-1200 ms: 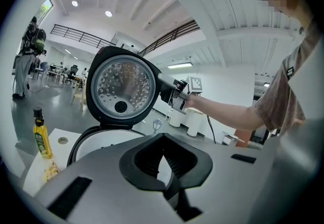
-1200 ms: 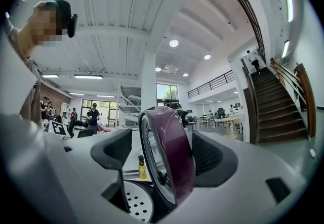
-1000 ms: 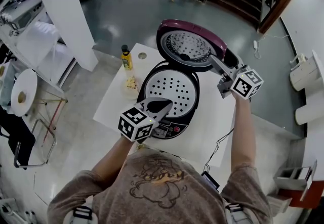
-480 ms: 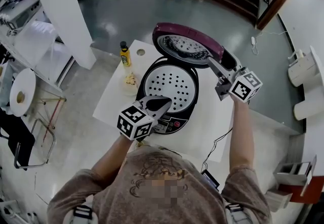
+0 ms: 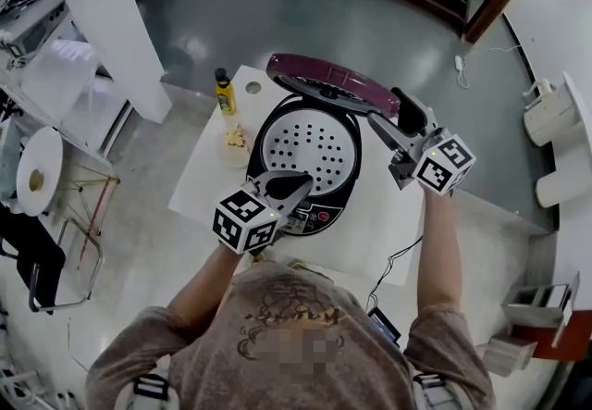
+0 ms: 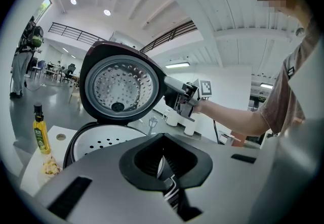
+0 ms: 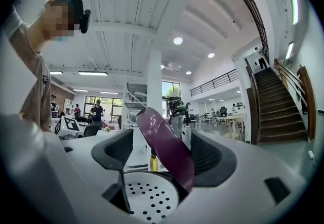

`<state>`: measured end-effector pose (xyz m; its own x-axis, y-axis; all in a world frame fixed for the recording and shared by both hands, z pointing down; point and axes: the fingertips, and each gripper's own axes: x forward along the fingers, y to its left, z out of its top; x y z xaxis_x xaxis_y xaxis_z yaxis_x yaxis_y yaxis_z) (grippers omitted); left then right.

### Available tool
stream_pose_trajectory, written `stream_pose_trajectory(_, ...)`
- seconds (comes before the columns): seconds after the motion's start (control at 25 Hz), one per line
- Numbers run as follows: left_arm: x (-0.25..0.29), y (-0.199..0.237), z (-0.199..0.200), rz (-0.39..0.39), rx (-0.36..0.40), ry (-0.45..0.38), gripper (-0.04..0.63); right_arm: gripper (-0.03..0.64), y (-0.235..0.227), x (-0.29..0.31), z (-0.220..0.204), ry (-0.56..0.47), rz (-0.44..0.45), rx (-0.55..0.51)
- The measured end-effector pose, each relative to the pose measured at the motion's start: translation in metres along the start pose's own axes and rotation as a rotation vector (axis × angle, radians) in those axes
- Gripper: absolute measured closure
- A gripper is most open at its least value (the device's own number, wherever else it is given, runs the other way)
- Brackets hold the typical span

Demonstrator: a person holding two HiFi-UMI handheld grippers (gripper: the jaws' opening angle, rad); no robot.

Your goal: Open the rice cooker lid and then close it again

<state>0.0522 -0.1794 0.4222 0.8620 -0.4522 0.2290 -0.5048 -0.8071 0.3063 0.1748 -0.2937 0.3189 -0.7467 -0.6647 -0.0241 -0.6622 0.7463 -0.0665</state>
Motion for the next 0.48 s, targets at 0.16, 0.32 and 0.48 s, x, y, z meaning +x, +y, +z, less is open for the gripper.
stream_pose_trajectory(0.16, -0.003, -0.003, -0.002, -0.003, -0.004, 0.005, 0.575, 0.268, 0.011, -0.005, -0.005, -0.005, 0.001, 0.008)
stream_pose_trajectory(0.32, -0.006, -0.006, -0.004, -0.004, -0.006, 0.008, 0.575, 0.268, 0.024, -0.011, -0.013, 0.012, 0.014, -0.004)
stream_pose_trajectory(0.48, -0.008, -0.011, -0.007, -0.011, -0.004, 0.013, 0.575, 0.265, 0.036, -0.017, -0.024, 0.026, 0.022, -0.027)
